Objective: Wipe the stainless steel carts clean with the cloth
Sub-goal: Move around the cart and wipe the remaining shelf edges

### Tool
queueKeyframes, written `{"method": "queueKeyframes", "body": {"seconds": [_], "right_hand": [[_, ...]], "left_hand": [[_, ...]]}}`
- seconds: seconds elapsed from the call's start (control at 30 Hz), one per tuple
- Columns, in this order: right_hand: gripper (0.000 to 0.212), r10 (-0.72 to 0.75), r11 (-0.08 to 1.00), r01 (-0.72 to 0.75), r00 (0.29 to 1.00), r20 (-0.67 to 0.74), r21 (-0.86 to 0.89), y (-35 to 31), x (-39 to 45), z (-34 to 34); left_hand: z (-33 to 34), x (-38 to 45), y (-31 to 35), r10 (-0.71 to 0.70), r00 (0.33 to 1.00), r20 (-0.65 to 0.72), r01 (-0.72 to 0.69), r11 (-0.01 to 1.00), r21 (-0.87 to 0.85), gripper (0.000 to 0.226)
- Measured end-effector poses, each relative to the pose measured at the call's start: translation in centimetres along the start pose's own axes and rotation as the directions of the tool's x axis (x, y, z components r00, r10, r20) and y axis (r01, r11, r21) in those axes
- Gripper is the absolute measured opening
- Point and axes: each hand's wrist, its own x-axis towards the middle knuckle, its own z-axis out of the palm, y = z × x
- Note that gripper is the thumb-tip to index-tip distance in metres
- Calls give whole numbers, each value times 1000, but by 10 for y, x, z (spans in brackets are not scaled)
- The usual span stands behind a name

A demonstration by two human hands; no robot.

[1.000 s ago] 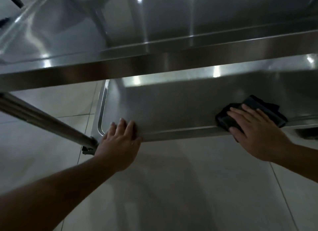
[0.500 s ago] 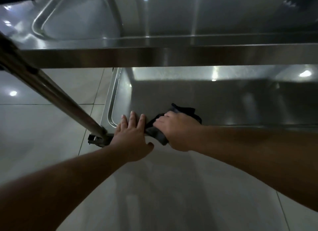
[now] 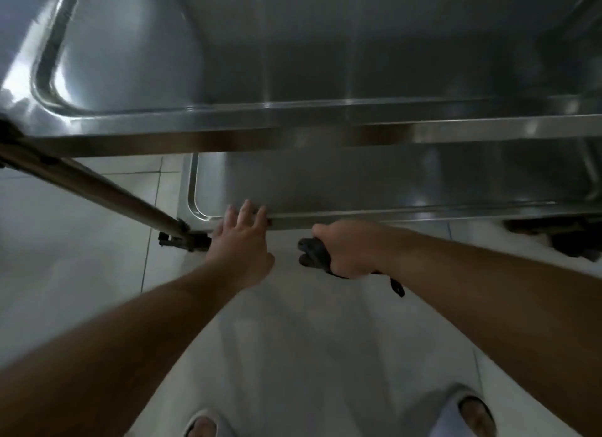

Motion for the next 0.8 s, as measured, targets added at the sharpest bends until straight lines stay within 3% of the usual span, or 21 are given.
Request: {"method": "queueKeyframes", "body": {"seconds": [0.1,0.17,0.37,0.6,0.8], "right_hand": [[11,58,990,-66,996,71,121,8,-32,6],[10,108,974,-133,984,141,181,9,-53,7],[12,211,909,-270,955,207,317,4,-142,4],[20,256,879,-317,944,206,356,-26,-270,-47],[27,283,815,-379,921,269,438,-58,-371,-128]], "left_hand": [[-4,-41,26,129,991,37,-125,989,-85,87],[-10,-69,42,168,976,135,-155,982,-104,80],[-49,-153,75,103,933,346,-78,993,-83,67],[-134,-265,107,85,891,445,-18,988,-151,62],[-238,-333,145,62,870,489,-19,996,-92,66]]}}
